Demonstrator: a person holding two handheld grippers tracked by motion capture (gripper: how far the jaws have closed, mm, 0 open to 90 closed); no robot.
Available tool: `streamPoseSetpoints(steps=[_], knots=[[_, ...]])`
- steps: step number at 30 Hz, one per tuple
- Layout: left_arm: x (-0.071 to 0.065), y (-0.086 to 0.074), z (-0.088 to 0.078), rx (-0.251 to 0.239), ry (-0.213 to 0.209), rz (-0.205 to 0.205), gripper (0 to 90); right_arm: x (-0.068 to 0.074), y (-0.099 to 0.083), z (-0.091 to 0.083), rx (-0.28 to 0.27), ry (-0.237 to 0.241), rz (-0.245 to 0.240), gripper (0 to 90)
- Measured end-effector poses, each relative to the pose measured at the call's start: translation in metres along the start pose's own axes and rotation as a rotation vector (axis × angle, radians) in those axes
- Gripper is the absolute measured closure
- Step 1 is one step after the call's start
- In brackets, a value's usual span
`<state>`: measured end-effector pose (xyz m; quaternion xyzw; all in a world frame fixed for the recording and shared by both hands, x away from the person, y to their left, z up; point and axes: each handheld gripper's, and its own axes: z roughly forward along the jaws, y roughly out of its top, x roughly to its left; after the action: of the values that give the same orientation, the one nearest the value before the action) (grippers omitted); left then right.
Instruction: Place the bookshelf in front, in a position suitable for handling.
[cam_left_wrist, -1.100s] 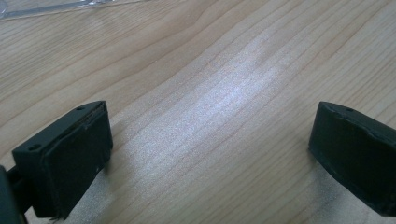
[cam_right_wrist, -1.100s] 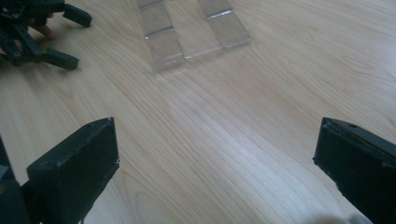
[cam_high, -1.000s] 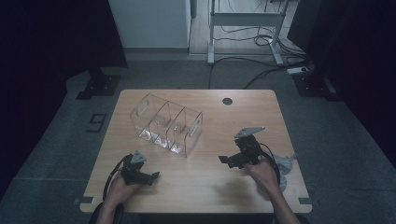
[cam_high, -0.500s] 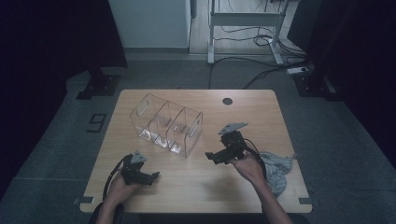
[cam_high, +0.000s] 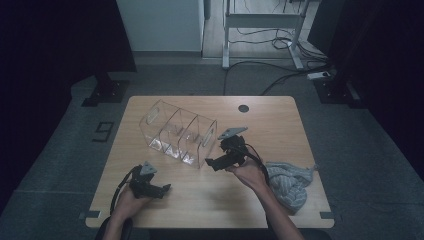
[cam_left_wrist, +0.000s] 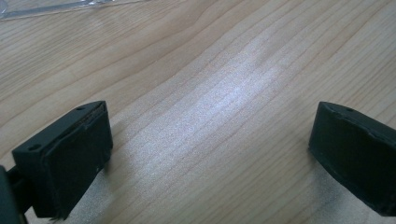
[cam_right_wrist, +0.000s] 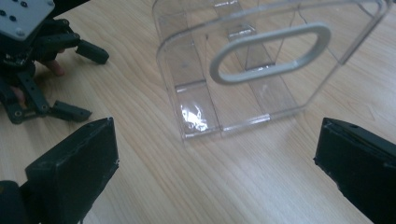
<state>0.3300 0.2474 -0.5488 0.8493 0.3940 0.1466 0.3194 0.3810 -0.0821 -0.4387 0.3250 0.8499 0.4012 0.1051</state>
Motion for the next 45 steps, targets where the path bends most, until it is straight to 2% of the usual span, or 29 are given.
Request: streamPoseSetpoints(steps=[5,9,13,19,26,31,38,45], knots=[[0.0,0.0,0.0,-0.001,0.0,0.0,0.0,0.003,0.008,0.01,-0.003,-0.001,-0.002,0.0],[0.0,0.0,0.0,-0.001,0.001,0.0,0.0,0.003,0.012,0.019,-0.006,-0.022,-0.007,0.0],[0.0,0.0,0.0,0.0,0.0,0.0,0.0,0.004,0.017,0.027,-0.011,-0.035,0.01,0.0],[0.0,0.0,0.0,0.0,0.0,0.0,0.0,0.007,0.023,0.039,-0.005,-0.074,-0.005,0.6],[0.0,0.0,0.0,0.0,0.0,0.0,0.0,0.006,0.027,0.05,-0.003,-0.122,0.008,7.6],[0.0,0.0,0.0,0.0,0.0,-0.001,0.0,0.005,0.028,0.05,-0.001,-0.122,0.005,8.5],[0.0,0.0,0.0,-0.001,0.0,0.0,0.0,0.0,0.026,0.045,0.003,-0.158,0.0,14.4],[0.0,0.0,0.0,-0.001,0.0,-0.001,0.0,-0.012,0.022,0.036,-0.003,-0.152,0.029,30.5]])
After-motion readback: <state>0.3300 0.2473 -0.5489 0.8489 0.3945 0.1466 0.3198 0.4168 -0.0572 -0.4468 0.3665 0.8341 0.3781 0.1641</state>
